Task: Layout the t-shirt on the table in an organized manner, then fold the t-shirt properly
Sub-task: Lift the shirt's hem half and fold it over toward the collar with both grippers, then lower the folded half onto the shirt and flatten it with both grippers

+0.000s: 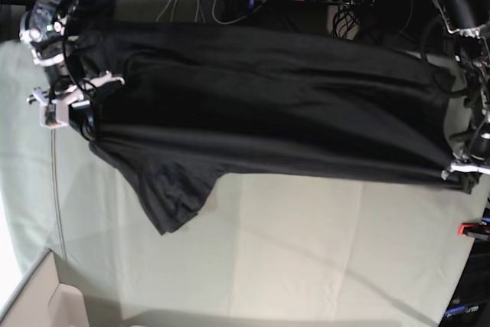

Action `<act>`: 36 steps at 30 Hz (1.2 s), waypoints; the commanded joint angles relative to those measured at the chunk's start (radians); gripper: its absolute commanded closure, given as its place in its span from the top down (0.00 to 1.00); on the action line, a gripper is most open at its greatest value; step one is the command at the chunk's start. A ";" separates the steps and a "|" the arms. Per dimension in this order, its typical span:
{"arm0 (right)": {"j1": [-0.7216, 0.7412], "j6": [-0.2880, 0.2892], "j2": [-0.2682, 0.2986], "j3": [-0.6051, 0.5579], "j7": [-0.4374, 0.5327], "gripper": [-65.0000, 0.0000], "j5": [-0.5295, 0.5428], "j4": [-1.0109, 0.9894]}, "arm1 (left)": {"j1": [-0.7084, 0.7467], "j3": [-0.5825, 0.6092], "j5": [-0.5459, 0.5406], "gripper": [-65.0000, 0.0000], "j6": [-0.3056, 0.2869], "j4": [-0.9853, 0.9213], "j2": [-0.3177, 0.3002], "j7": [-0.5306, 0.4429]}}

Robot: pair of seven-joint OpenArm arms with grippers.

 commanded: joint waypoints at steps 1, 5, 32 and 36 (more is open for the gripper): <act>-0.003 -0.004 0.010 0.002 0.035 0.00 0.039 0.019 | -0.021 -0.007 -0.009 0.00 -0.014 0.045 -0.019 -0.026; -0.046 -0.004 0.019 0.002 0.037 0.00 0.045 0.044 | 0.023 -0.009 -0.009 0.00 -0.014 0.094 -0.011 -0.013; -0.325 -0.004 0.022 -0.002 0.159 0.00 0.141 0.093 | 0.224 -0.115 0.005 0.00 -0.134 0.174 0.042 -0.007; -0.344 -0.004 0.024 -0.001 0.161 0.00 0.141 0.064 | 0.249 -0.115 0.003 0.00 -0.140 0.117 0.042 -0.007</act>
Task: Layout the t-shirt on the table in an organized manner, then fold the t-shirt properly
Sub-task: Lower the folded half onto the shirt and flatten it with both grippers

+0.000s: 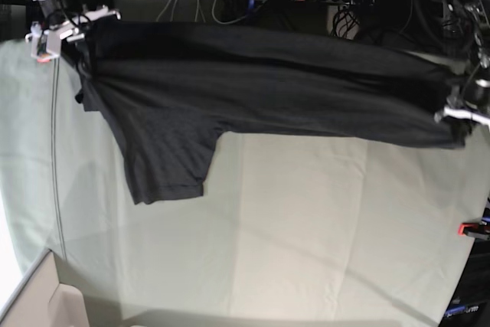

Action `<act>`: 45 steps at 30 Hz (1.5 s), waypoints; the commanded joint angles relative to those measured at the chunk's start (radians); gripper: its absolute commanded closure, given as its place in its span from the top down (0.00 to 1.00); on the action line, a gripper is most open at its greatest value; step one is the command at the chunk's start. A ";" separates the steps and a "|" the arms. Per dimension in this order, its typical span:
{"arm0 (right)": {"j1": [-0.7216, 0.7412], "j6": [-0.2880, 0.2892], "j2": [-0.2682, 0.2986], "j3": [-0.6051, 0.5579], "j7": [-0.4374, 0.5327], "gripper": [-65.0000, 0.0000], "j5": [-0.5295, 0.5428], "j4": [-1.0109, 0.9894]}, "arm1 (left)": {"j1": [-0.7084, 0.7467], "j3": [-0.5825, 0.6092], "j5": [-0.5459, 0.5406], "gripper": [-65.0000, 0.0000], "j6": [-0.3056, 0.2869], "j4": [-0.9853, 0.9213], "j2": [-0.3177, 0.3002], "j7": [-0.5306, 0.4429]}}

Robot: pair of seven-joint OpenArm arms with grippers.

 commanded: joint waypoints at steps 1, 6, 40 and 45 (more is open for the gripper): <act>-0.012 -0.001 0.010 0.004 0.032 0.00 0.017 0.005 | -0.004 -0.007 -0.011 0.00 -0.005 -0.005 -0.017 -0.023; -0.013 -0.001 0.010 0.007 0.032 0.00 0.017 -0.023 | 0.042 -0.007 -0.020 0.00 -0.007 -0.046 -0.024 -0.021; -0.004 -0.001 0.024 0.045 0.029 0.51 -0.190 -0.018 | 0.020 -0.001 -0.011 0.39 -0.007 -0.272 -0.054 -0.021; 0.071 -0.001 0.023 0.151 0.023 0.53 -0.116 0.004 | 0.011 -0.006 -0.011 0.39 -0.007 -0.272 -0.054 -0.021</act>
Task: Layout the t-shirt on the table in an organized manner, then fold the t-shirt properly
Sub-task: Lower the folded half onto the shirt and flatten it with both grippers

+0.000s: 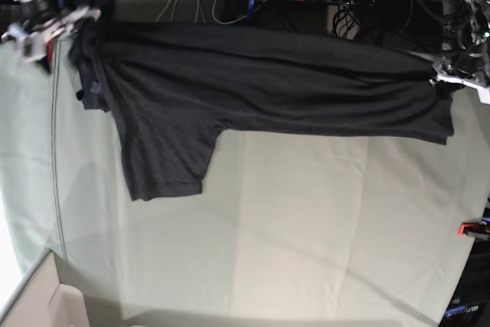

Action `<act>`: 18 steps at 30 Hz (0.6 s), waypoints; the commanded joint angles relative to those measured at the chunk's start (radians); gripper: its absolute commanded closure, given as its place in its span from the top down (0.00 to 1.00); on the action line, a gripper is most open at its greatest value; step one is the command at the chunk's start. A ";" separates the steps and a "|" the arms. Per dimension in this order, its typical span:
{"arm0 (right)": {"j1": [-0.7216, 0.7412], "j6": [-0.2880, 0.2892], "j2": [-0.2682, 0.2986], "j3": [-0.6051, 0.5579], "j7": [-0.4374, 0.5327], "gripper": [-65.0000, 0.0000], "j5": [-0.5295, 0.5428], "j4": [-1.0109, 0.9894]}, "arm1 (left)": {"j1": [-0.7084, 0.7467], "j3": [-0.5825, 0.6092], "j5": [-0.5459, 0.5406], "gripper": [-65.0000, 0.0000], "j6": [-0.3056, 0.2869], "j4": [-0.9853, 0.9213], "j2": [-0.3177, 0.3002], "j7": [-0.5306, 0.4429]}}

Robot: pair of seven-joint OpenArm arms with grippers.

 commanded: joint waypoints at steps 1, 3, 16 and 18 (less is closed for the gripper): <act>0.009 0.004 0.010 0.011 0.026 0.53 0.027 0.017 | -0.004 -0.008 0.000 0.39 0.000 0.010 -0.017 -0.001; 0.057 0.004 0.010 0.010 0.026 0.53 0.032 0.017 | -0.004 -0.008 0.000 0.39 0.000 0.007 -0.017 -0.001; 0.687 0.004 0.010 -0.208 -0.305 0.53 -0.143 -0.360 | -0.002 -0.010 0.000 0.39 0.008 0.007 -0.011 -0.001; 0.755 0.004 0.021 -0.207 -0.295 0.53 -0.193 -0.460 | -0.002 -0.010 0.000 0.39 0.008 0.009 -0.012 -0.001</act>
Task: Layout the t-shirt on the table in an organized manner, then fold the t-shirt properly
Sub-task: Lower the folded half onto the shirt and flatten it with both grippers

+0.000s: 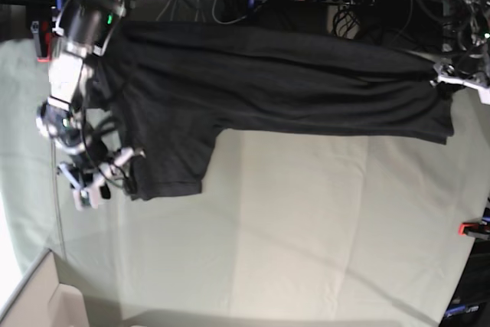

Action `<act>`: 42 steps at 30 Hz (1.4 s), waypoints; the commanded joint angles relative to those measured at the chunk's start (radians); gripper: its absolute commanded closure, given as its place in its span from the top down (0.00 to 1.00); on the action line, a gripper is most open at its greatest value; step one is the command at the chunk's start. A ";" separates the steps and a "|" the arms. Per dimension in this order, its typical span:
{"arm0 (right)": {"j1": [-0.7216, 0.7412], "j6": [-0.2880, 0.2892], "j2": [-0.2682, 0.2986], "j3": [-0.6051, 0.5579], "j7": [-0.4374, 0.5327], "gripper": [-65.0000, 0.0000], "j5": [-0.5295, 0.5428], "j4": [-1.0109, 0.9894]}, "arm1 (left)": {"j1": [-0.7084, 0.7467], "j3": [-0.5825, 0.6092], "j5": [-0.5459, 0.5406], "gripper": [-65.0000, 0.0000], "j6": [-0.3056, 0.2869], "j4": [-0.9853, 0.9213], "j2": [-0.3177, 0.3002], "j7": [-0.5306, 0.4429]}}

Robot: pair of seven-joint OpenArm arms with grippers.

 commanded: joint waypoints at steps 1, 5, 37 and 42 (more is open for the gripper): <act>0.037 0.003 0.019 0.001 0.029 0.53 -0.004 -0.023 | 0.001 -0.006 -0.003 0.39 0.000 0.012 -0.015 0.003; 0.087 0.003 0.049 0.001 0.065 0.53 -0.013 -0.142 | 0.003 -0.006 -0.003 0.39 0.000 0.007 -0.017 0.003; -0.279 0.003 -0.070 -0.005 0.064 0.00 -0.010 0.485 | -0.004 -0.006 -0.003 0.39 -0.006 0.010 -0.020 0.000; -0.425 0.003 -0.124 0.002 0.029 0.00 -0.010 0.700 | -0.022 -0.004 -0.003 0.39 -0.006 0.012 -0.020 0.001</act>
